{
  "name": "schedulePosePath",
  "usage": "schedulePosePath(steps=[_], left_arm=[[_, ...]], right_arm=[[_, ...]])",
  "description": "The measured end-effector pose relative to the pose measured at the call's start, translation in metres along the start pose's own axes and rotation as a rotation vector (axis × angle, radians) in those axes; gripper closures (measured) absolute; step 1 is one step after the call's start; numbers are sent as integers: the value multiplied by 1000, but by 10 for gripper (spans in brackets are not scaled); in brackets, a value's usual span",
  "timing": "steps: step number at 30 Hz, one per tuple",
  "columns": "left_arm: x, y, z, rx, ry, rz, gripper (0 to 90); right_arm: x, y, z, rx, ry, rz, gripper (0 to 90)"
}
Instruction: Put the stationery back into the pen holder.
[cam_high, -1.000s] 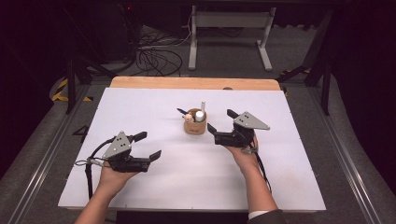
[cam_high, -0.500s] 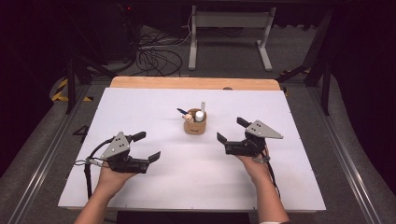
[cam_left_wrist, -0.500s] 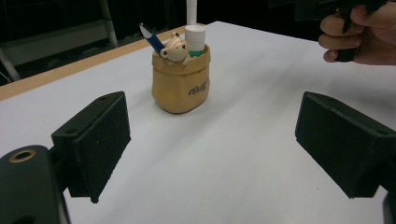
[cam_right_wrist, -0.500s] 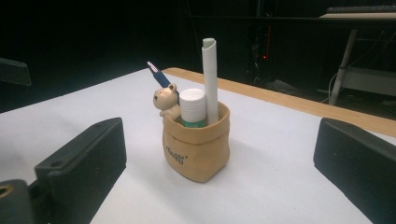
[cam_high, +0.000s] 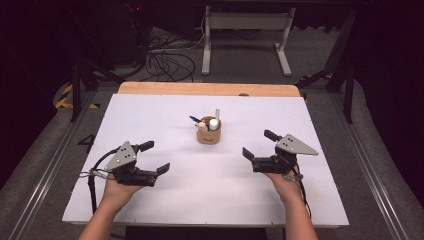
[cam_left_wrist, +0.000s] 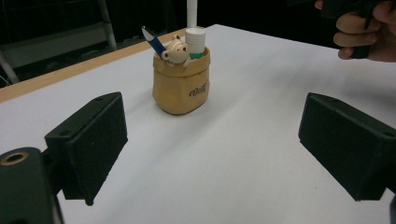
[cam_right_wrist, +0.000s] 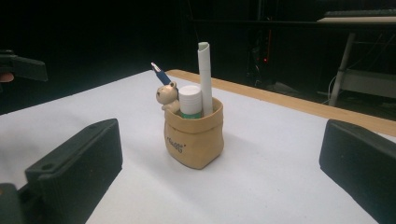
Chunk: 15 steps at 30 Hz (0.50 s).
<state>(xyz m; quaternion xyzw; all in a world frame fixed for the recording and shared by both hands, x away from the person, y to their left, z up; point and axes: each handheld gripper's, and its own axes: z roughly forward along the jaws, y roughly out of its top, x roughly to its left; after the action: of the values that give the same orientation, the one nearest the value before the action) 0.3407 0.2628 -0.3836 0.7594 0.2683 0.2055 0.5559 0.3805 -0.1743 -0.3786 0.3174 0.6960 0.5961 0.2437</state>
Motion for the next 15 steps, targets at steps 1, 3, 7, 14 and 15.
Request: schedulePosePath(steps=[1,3,7,14,15], left_arm=[[1,0,-1,-2,3,3,86],[1,0,-2,-8,3,-1,85],[1,0,-4,-8,5,1,82],[3,0,-8,-17,10,-1,79],[3,0,-9,-18,12,0,79]], right_arm=[[0,0,-2,0,-1,2,1],[-2,-1,-7,-3,-5,5,1],[-5,-1,-14,-13,-13,13,1],[-8,-1,-26,-19,-9,14,0],[-9,-2,-27,-18,-9,15,0]])
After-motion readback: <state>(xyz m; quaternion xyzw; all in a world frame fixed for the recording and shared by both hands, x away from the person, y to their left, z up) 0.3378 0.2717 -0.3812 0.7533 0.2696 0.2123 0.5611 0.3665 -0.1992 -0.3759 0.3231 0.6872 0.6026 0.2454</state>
